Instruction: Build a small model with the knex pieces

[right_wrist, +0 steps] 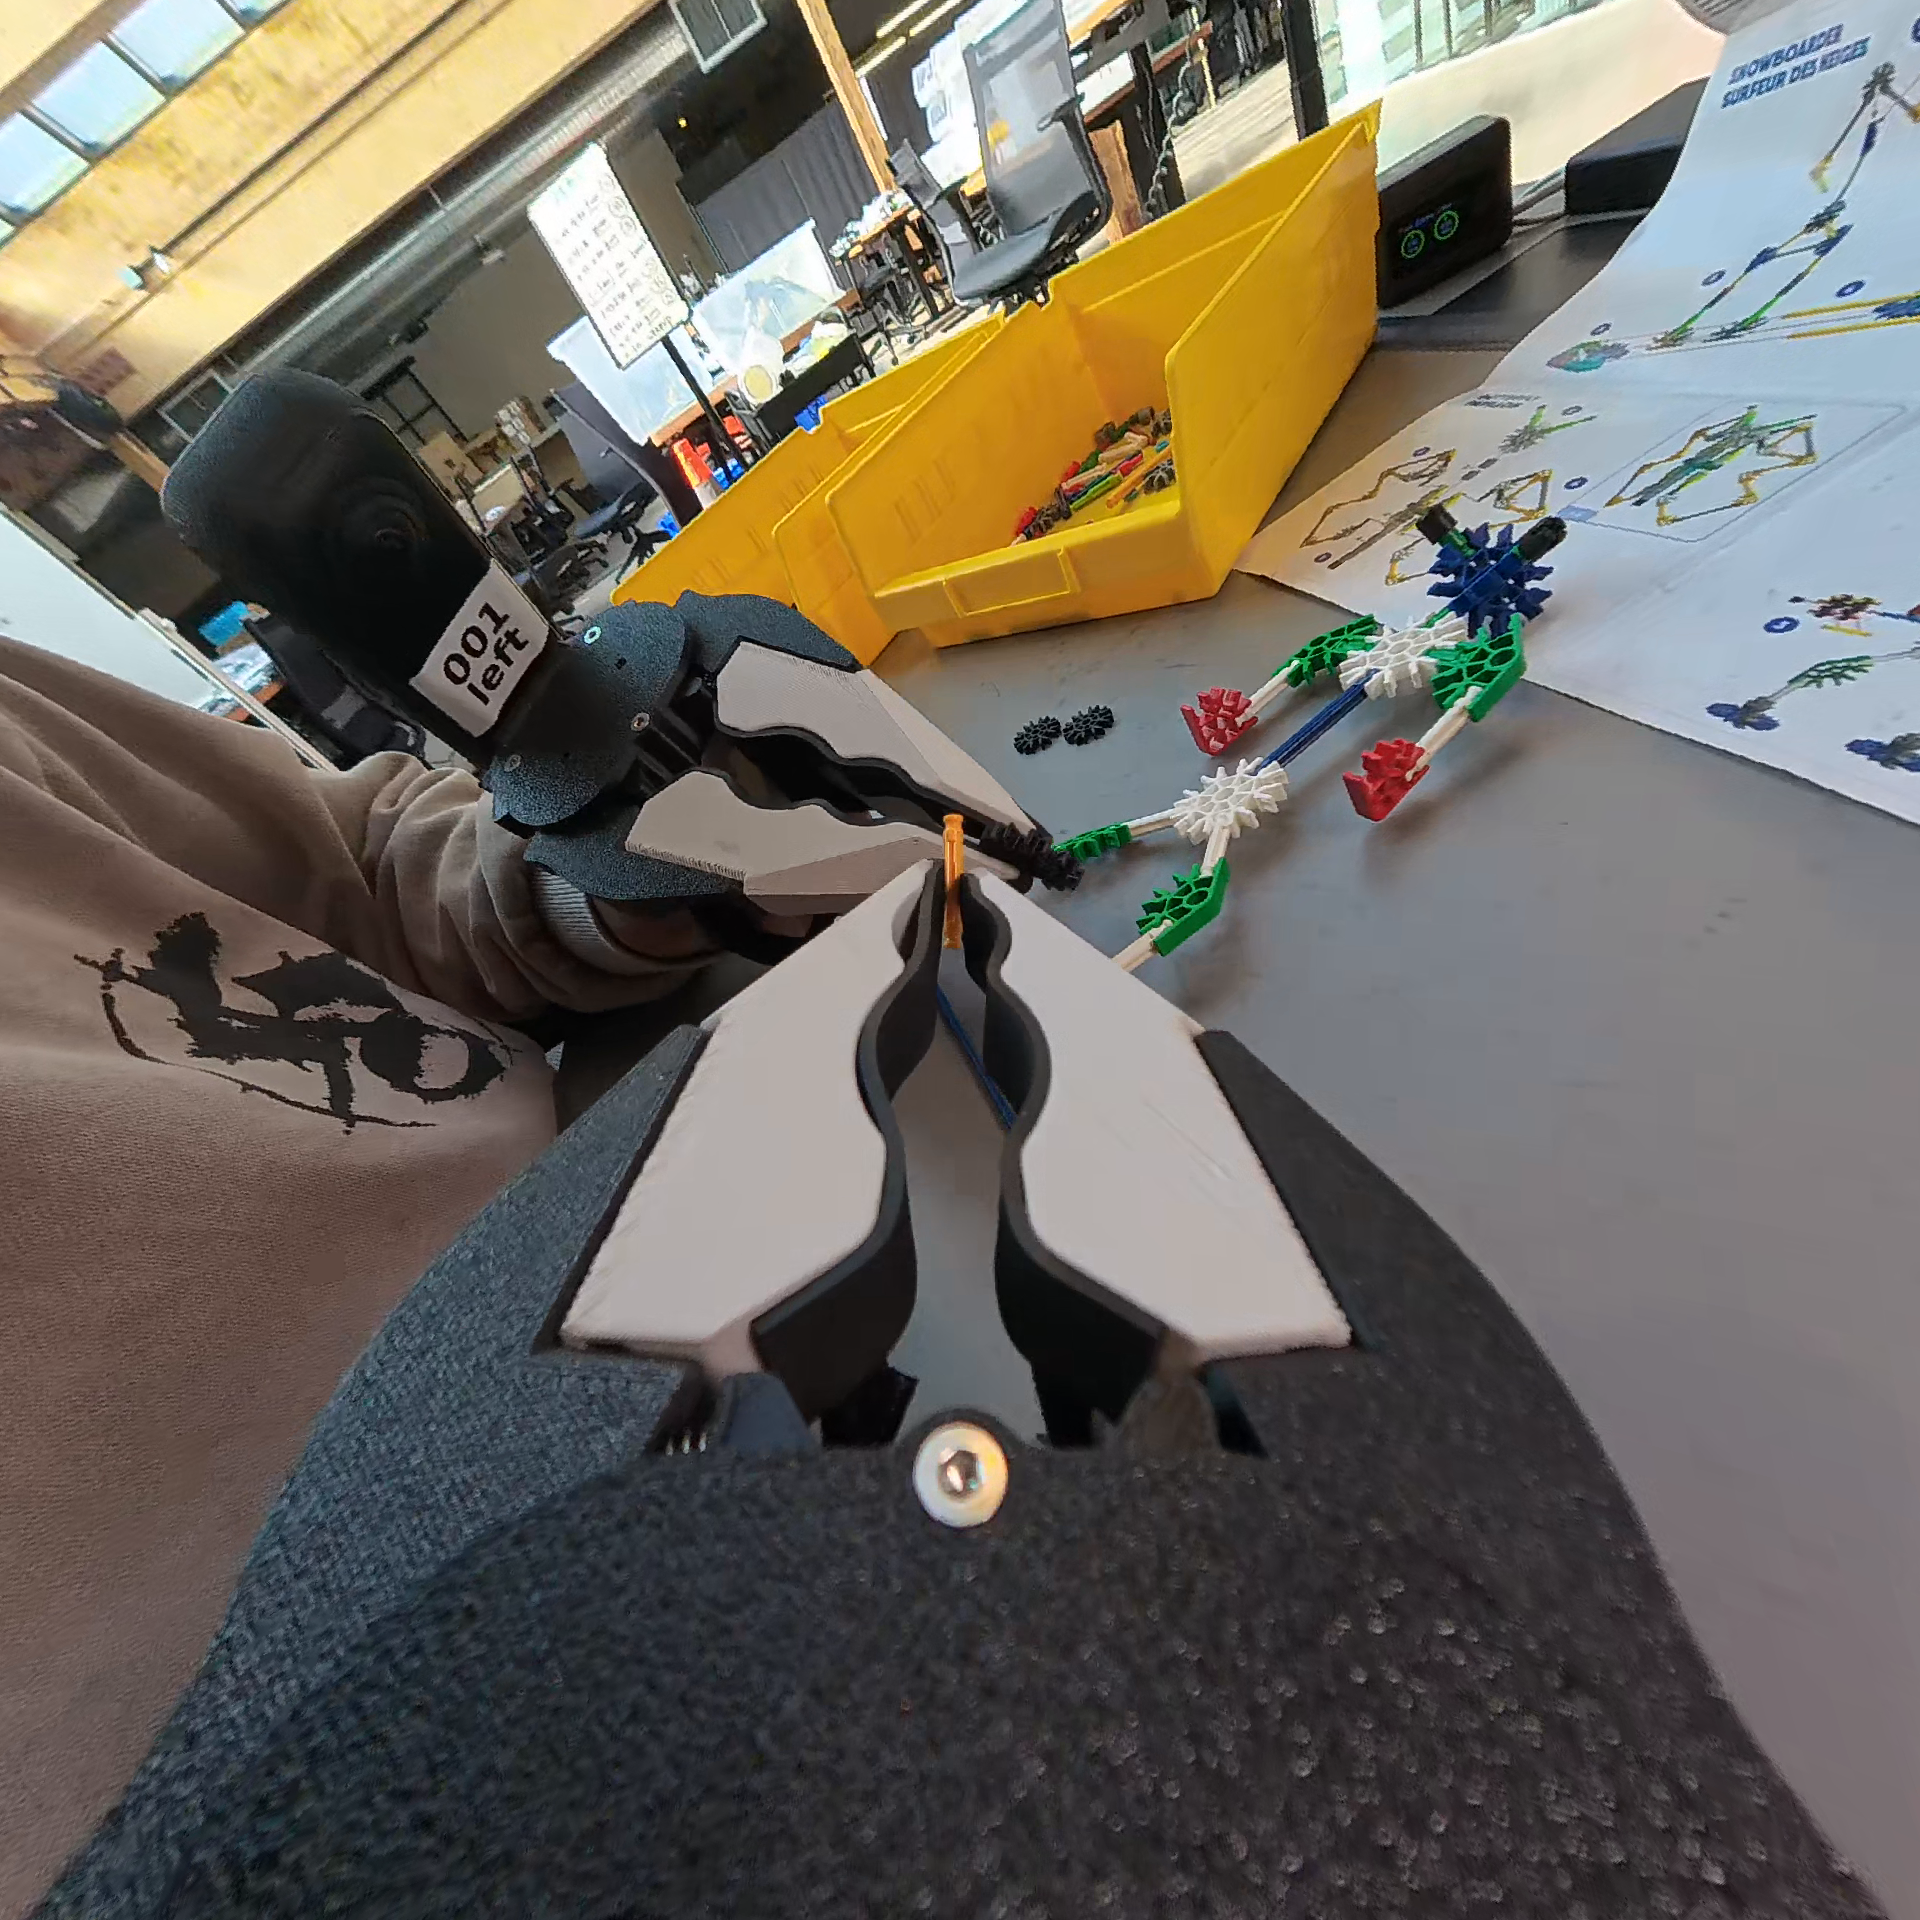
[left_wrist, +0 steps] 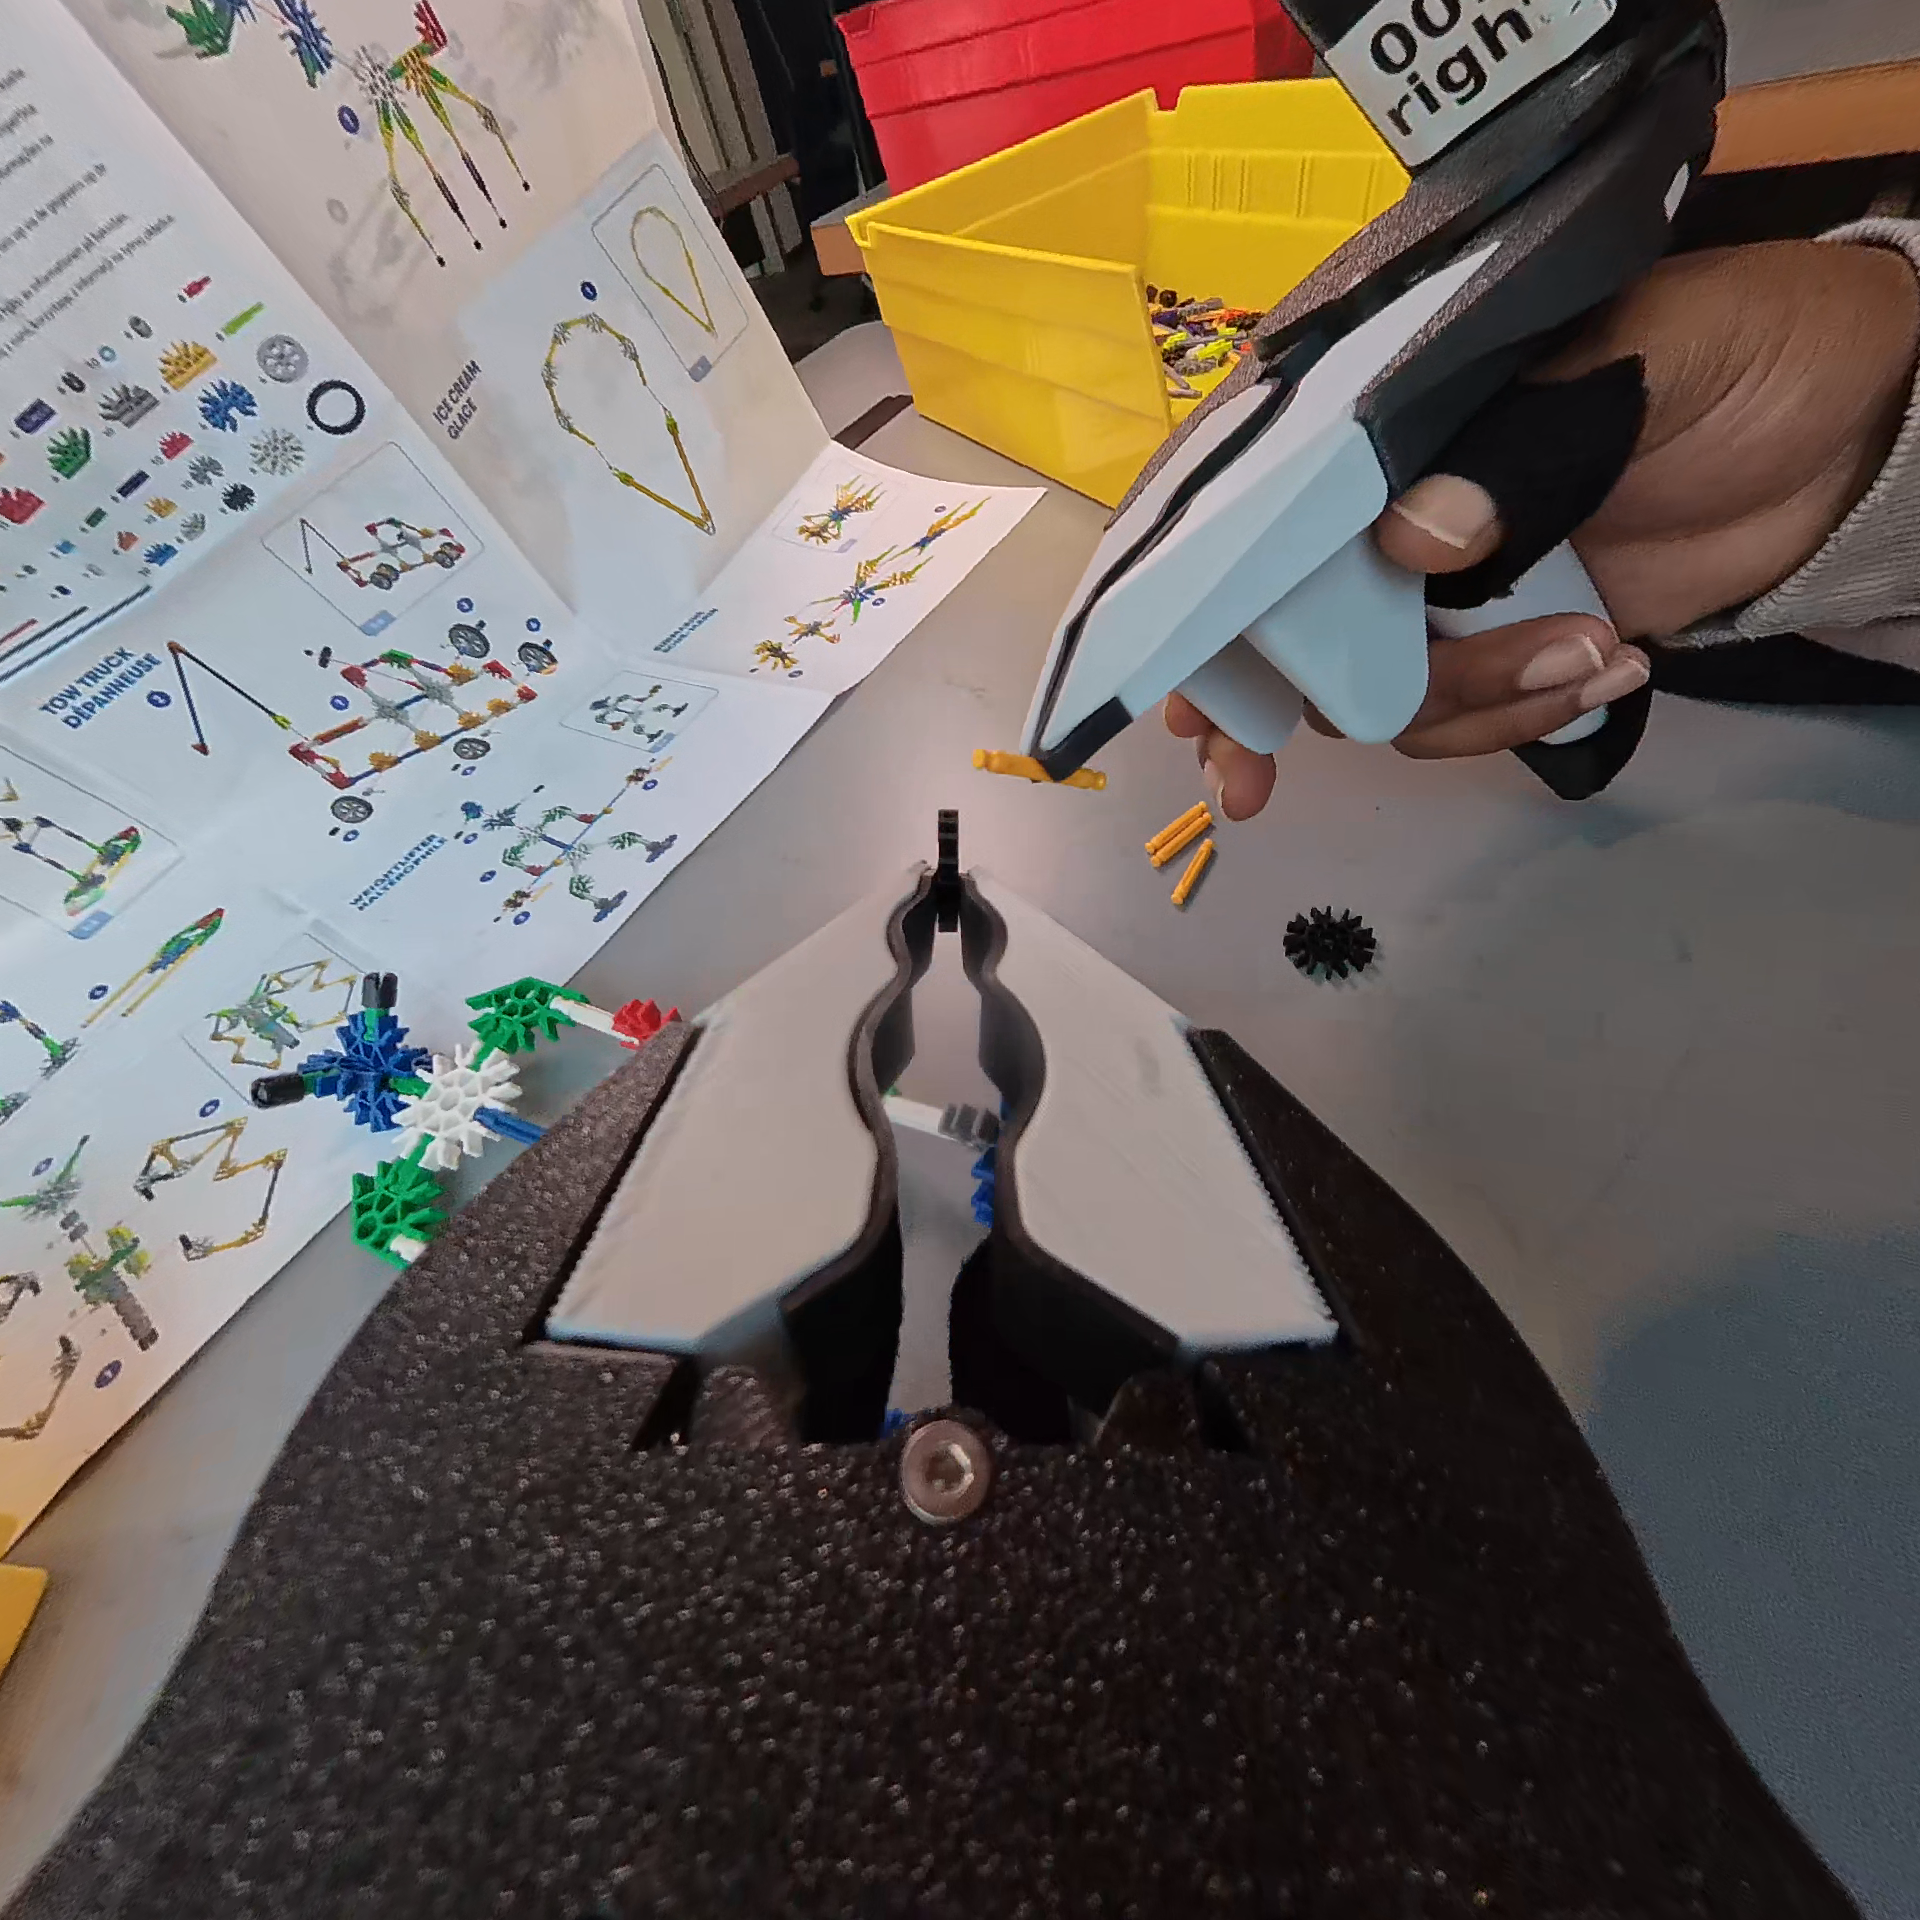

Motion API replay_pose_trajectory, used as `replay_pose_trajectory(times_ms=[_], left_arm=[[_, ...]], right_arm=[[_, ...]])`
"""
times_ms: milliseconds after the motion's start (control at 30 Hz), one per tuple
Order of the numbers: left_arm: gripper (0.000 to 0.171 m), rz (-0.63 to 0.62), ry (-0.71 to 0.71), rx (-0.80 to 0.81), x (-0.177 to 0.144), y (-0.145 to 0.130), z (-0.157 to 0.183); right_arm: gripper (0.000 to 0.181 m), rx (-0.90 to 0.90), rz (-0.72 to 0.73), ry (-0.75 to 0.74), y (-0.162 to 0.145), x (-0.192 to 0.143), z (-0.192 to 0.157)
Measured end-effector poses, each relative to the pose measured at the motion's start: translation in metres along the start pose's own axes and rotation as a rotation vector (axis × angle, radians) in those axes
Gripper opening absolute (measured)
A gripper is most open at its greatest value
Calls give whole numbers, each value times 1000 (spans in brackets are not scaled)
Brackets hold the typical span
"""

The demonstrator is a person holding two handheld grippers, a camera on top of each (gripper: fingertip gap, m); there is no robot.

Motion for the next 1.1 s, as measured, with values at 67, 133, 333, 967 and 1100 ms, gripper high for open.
replay_pose_trajectory(times_ms=[67,133,333,967,1100], left_arm=[[2,13,8,0,4,6,0],[2,22,14,-5,6,10,1],[2,9,8,-3,6,3,8],[2,-7,70,135,-2,-6,0],[2,1,64,163,-3,-5,3]], right_arm=[[1,1,-3,-9,1,-2,1],[1,-9,-5,-22,2,-5,2],[1,-2,-37,-22,-1,-5,5],[1,15,-131,4,-18,1,6],[1,21,-144,11,-22,3,6]])
Point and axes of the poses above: each gripper's, where its closed fingertips meet, x out along the fingers, y out of its top, z = x × y across the jaws, the point moved 6 cm from there along -x, back along the fingers, and after that the axes turned 8 degrees about z, right-handed, at the moved point
